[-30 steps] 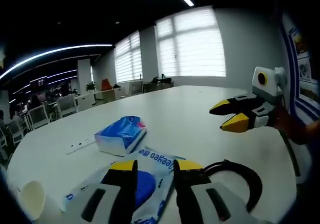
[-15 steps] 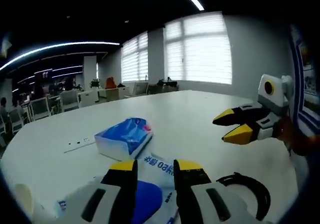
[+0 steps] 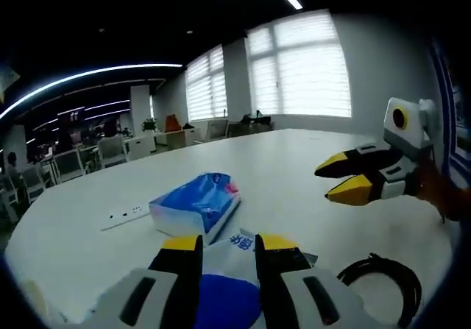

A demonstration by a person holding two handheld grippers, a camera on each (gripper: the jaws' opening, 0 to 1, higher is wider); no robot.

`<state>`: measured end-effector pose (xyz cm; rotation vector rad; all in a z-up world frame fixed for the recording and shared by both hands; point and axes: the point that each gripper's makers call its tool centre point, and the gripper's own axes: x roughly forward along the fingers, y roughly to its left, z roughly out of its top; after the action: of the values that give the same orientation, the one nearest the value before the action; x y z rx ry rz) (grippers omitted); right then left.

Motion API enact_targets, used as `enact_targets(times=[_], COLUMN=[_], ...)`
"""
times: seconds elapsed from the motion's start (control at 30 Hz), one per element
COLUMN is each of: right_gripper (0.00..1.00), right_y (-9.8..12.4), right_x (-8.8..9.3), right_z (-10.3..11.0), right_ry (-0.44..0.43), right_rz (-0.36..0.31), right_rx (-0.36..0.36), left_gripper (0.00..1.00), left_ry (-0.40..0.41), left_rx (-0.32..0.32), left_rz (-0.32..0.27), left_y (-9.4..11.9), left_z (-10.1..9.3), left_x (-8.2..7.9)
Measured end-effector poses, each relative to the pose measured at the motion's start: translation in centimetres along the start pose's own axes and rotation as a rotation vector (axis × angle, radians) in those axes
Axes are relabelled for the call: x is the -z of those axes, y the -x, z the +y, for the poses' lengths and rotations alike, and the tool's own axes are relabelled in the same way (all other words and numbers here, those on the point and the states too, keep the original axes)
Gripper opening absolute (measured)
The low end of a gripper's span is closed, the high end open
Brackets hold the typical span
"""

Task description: Arrange the tabletop items into an orderly group along one side of the table until the central work area is clear of visible clutter.

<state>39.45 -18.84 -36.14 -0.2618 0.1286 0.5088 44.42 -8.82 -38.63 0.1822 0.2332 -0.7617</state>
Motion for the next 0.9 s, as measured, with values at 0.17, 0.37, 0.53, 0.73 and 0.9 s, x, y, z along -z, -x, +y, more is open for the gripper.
enact_targets(times=[0.17,0.37,0.53,0.73,0.9], right_gripper=[0.24,0.24,0.23,0.22,0.22], right_y=[-1.0,-1.0,-1.4,-2.6,-3.6], right_x=[-0.5,-0.2,0.1,0.3,1.0], right_z=[-0.1,-0.9,-2.1,-3.4,-4.3], right_ry=[0.013,0.002,0.001,-0.041,-0.052], right_rz=[-0.002,-0.001,-0.01,-0.019,-0.01], right_rx=[-0.005,0.006,0.026,0.05,0.061], left_gripper=[0.27,0.27,0.27,0.21,0.21], left_ry=[-0.025,-0.023,-0.055,-0.072,-0.064], left_rx=[0.008,-0.009,-0.02,-0.028,-0.036], left_rz=[0.021,0.018,0.01,-0.019,-0.011], left_y=[-0.5,-0.5,-0.6,-1.1,-1.7], left_z=[-0.1,0.5,1.0,1.0,1.1], left_x=[0.4,0.3,-0.4,-1.2,-0.8])
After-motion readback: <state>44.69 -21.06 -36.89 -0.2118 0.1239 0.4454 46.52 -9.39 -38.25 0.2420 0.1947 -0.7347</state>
